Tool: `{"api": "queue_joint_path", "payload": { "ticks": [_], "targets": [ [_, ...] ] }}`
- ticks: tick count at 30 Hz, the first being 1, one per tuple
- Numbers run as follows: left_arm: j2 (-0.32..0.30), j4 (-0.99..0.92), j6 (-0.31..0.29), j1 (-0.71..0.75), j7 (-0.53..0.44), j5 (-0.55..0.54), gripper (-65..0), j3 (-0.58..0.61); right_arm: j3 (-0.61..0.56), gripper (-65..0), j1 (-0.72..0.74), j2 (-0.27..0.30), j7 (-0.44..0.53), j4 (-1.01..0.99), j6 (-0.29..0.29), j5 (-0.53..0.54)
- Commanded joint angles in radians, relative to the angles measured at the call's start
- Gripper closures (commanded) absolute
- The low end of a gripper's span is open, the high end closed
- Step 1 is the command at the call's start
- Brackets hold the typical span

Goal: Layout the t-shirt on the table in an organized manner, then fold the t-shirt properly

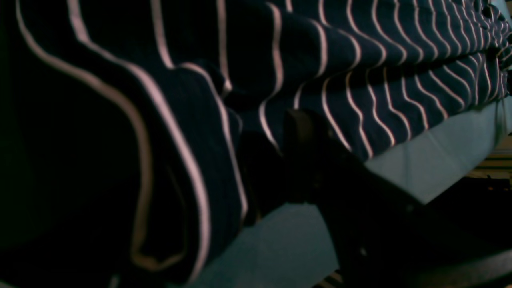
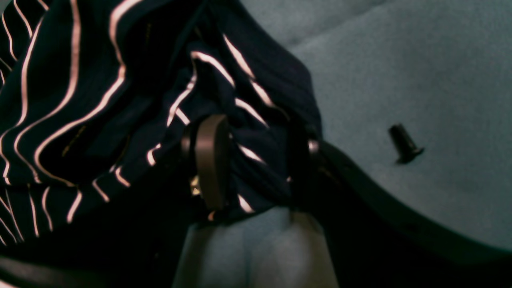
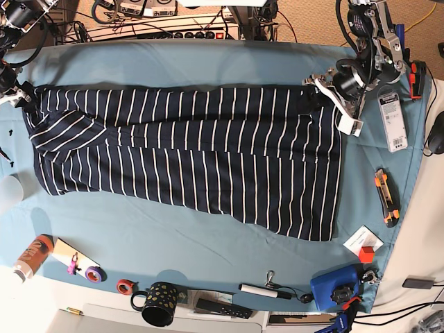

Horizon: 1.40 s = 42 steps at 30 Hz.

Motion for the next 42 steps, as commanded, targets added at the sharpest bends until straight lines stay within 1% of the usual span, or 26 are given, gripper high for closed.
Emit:
{"api": "queue_joint_path", "payload": {
  "ticks": [1, 3, 5, 6, 7, 8, 9, 10, 11, 14, 18, 19, 22, 23, 25, 27, 28, 30, 34, 37, 39, 40, 41, 42],
  "targets": [
    [-0.014, -0.012, 0.05, 0.016, 0.112, 0.129, -26.2, -0.008, 0.009, -24.4, 0.007, 0.031, 0.004, 0.016, 0.002, 0.017],
    [-0.014, -0.012, 0.05, 0.016, 0.124, 0.13, -24.8, -0.009, 0.008, -24.4, 0.007, 0.031, -0.011, 0.016, 0.002, 0.017],
    [-0.014, -0.012, 0.05, 0.016, 0.13, 0.13, -19.5, -0.008, 0.008, -24.4, 0.007, 0.031, -0.027, 0.016, 0.002, 0.017],
    [-0.014, -0.012, 0.05, 0.016, 0.13, 0.13, -15.2, -0.008, 0.008, -23.4, 0.007, 0.031, -0.035, 0.016, 0.002, 0.017],
    [-0.014, -0.012, 0.05, 0.016, 0.131, 0.13, -9.5, -0.008, 0.008, -19.0, 0.007, 0.031, -0.047, 0.016, 0.002, 0.017],
    [-0.014, -0.012, 0.05, 0.016, 0.138, 0.13, -3.6, -0.008, 0.008, -13.3, 0.007, 0.031, -0.057, 0.016, 0.002, 0.016],
    [-0.014, -0.012, 0.05, 0.016, 0.15, 0.129, 0.0, -0.008, 0.008, -7.6, 0.006, 0.031, -0.068, 0.016, 0.002, 0.016],
    [-0.014, -0.011, 0.05, 0.016, 0.165, 0.129, 0.0, -0.008, 0.008, -2.8, 0.002, 0.031, -0.074, 0.016, 0.002, 0.017],
    [-0.014, -0.011, 0.05, 0.016, 0.19, 0.13, 0.0, -0.008, 0.009, 0.0, 0.001, 0.031, -0.079, 0.016, 0.002, 0.016],
    [-0.014, -0.009, 0.05, 0.016, 0.248, 0.129, 0.0, -0.009, 0.009, 0.0, -0.004, 0.031, -0.113, 0.016, 0.002, 0.017],
    [-0.014, -0.006, 0.048, 0.016, 0.257, 0.13, 0.0, -0.05, 0.009, 0.0, -0.004, 0.032, -0.123, 0.016, 0.002, 0.017],
    [-0.014, -0.003, 0.039, 0.016, 0.258, 0.129, 0.0, -0.074, 0.009, 0.0, -0.004, 0.034, -0.124, 0.016, 0.002, 0.017],
    [-0.014, 0.009, -0.018, 0.015, 0.281, 0.127, 0.0, -0.155, 0.009, 0.0, -0.003, 0.049, -0.14, 0.017, 0.002, 0.019],
    [-0.016, 0.01, -0.033, 0.016, 0.287, 0.112, 0.0, -0.18, 0.009, 0.0, -0.003, 0.057, -0.154, 0.018, 0.002, 0.025],
    [-0.031, 0.01, -0.038, 0.019, 0.3, 0.039, 0.0, -0.206, 0.008, 0.0, -0.003, 0.074, -0.195, 0.021, 0.002, 0.048],
    [-0.05, 0.01, -0.046, 0.018, 0.341, -0.031, 0.0, -0.211, 0.008, 0.0, -0.003, 0.09, -0.245, 0.021, 0.002, 0.101],
    [-0.059, 0.01, -0.061, 0.018, 0.355, -0.058, 0.0, -0.211, 0.008, 0.0, -0.004, 0.096, -0.27, 0.021, 0.002, 0.124],
    [-0.082, 0.01, -0.079, 0.019, 0.364, -0.074, 0.0, -0.211, 0.008, 0.0, -0.004, 0.1, -0.311, 0.021, 0.002, 0.156],
    [-0.125, 0.01, -0.079, 0.018, 0.369, -0.08, 0.0, -0.211, 0.008, 0.0, -0.051, 0.097, -0.315, 0.021, 0.002, 0.192],
    [-0.131, 0.01, -0.08, 0.018, 0.351, -0.124, 0.0, -0.211, 0.008, 0.0, -0.091, 0.097, -0.308, 0.021, 0.002, 0.237],
    [-0.129, 0.01, -0.097, 0.018, 0.346, -0.153, 0.0, -0.211, 0.008, 0.0, -0.098, 0.096, -0.308, 0.021, 0.002, 0.264],
    [-0.129, 0.01, -0.117, 0.018, 0.345, -0.158, -3.2, -0.211, 0.008, 0.0, -0.098, 0.095, -0.308, 0.021, 0.002, 0.264],
    [-0.13, 0.01, -0.134, 0.018, 0.345, -0.16, -9.7, -0.211, 0.008, 0.0, -0.097, 0.095, -0.308, 0.021, 0.002, 0.265],
    [-0.13, 0.01, -0.136, 0.018, 0.346, -0.159, -16.7, -0.211, 0.008, -3.2, -0.097, 0.095, -0.308, 0.021, 0.002, 0.265]
  ]
}}
